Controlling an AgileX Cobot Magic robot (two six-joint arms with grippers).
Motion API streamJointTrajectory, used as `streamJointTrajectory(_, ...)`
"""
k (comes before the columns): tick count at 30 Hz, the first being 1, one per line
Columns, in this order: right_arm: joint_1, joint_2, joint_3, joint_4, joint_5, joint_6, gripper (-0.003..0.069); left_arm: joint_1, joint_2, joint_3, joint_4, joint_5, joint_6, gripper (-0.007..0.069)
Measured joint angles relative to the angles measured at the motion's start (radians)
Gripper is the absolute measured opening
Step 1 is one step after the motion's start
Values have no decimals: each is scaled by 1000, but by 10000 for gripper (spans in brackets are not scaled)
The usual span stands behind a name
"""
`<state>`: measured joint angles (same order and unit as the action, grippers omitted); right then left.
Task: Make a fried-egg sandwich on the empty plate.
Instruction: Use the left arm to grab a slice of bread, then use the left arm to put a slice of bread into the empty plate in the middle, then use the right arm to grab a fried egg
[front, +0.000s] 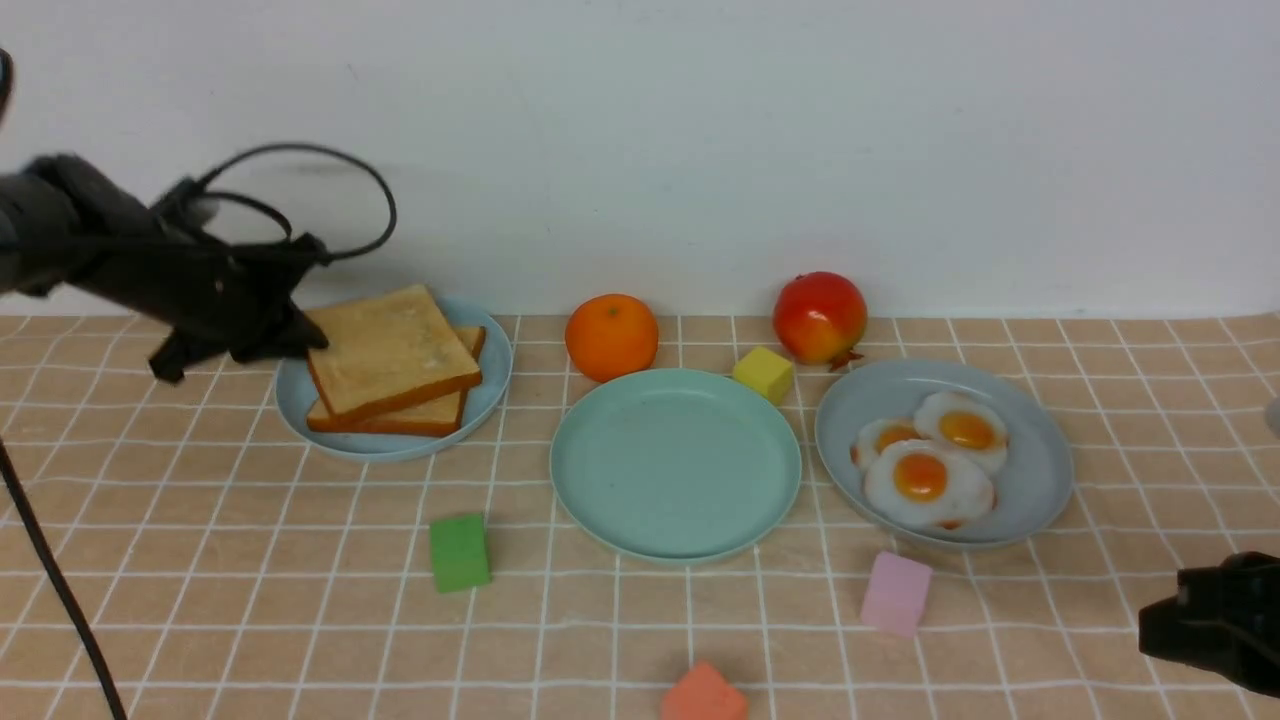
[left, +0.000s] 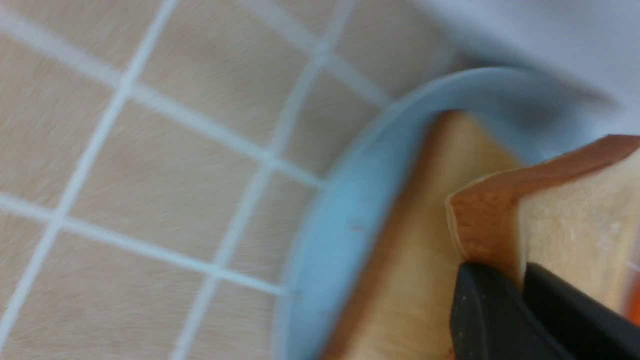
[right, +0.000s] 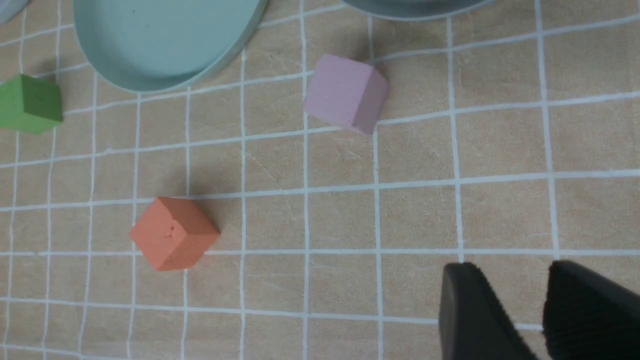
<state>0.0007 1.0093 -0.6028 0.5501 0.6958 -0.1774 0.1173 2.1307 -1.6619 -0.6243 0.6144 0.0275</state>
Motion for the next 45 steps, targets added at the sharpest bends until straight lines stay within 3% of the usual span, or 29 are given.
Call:
streamJointTrajectory(5,0,0,-1,0,-22,0,241,-16,-77,0,-132,74,188,33)
streamJointTrajectory(6,0,0,-1,0,-44,0,241,-35,-94,0,-211,134,280,33)
streamJointTrajectory(9,0,0,-1,1,-76,0,241,-99,-95,0,-306,228,400,33)
streamJointTrajectory(13,0,0,-1,4,-99,0,241,-198,-76,-1,-344,252,474,33)
streamJointTrajectory(18,0,0,-1,4,-99,0,241,-287,-36,-1,-335,190,462,33)
streamJointTrajectory(25,0,0,-1,4,-103,0,241,-353,46,-1,-283,117,356,72)
streamJointTrajectory(30,0,0,-1,4,-104,0,241,-366,73,-1,-278,78,248,171)
streamJointTrajectory(34,0,0,-1,5,-115,0,243,-366,72,-1,-237,103,232,335)
streamJointTrajectory(39,0,5,-49,4,-119,0,279,-346,33,-1,-173,150,232,475)
streamJointTrajectory(45,0,97,-177,-15,-144,0,371,-284,-89,-90,-128,311,245,520)
